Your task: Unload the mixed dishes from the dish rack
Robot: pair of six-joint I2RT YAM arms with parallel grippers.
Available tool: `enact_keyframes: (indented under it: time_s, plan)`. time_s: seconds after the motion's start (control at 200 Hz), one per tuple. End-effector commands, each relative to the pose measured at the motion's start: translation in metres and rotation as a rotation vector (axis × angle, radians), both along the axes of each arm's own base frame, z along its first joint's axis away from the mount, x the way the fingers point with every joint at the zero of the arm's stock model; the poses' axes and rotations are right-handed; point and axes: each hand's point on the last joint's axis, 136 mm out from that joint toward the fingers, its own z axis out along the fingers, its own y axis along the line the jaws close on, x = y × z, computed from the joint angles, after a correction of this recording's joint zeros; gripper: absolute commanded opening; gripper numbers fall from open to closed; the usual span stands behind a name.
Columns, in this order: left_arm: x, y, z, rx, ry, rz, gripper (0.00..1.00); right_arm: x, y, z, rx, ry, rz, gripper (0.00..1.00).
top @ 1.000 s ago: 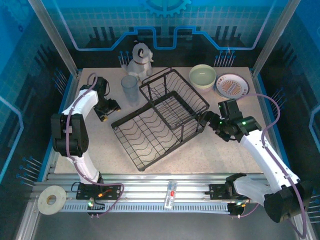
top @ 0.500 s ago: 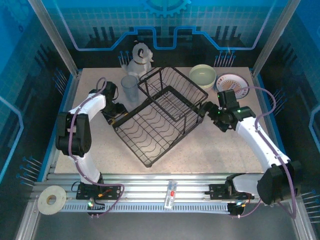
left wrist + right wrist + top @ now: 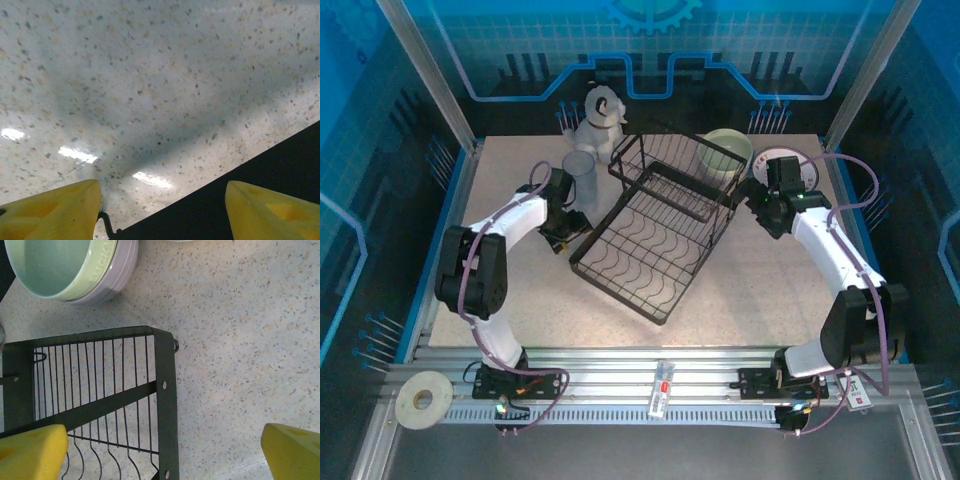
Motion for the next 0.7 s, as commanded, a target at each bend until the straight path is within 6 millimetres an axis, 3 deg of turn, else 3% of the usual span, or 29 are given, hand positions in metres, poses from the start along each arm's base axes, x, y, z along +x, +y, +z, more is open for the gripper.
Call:
enact_keyframes:
  time_s: [0.0,0.23,0.375,0.555,0.696]
  plan:
    - [-0.041,-0.047,-0.011,-0.101,0.118,-0.115,0.67,0.014,0.016,0.014,0.034,-0.07,0.101,1.0]
    - [-0.054,-0.06,-0.014,-0.099,0.138,-0.142,0.67,0.02,0.009,0.013,0.03,-0.071,0.116,1.0]
    - [-0.059,-0.058,-0.014,-0.085,0.144,-0.146,0.67,0.017,0.0,0.01,0.042,-0.068,0.084,1.0]
    - [-0.052,-0.05,0.011,-0.038,0.098,-0.165,0.7,0.011,-0.015,0.026,0.018,-0.106,0.062,1.0]
    - [-0.048,-0.029,0.036,0.025,0.058,-0.154,0.73,0.0,-0.031,0.042,-0.019,-0.137,0.035,1.0]
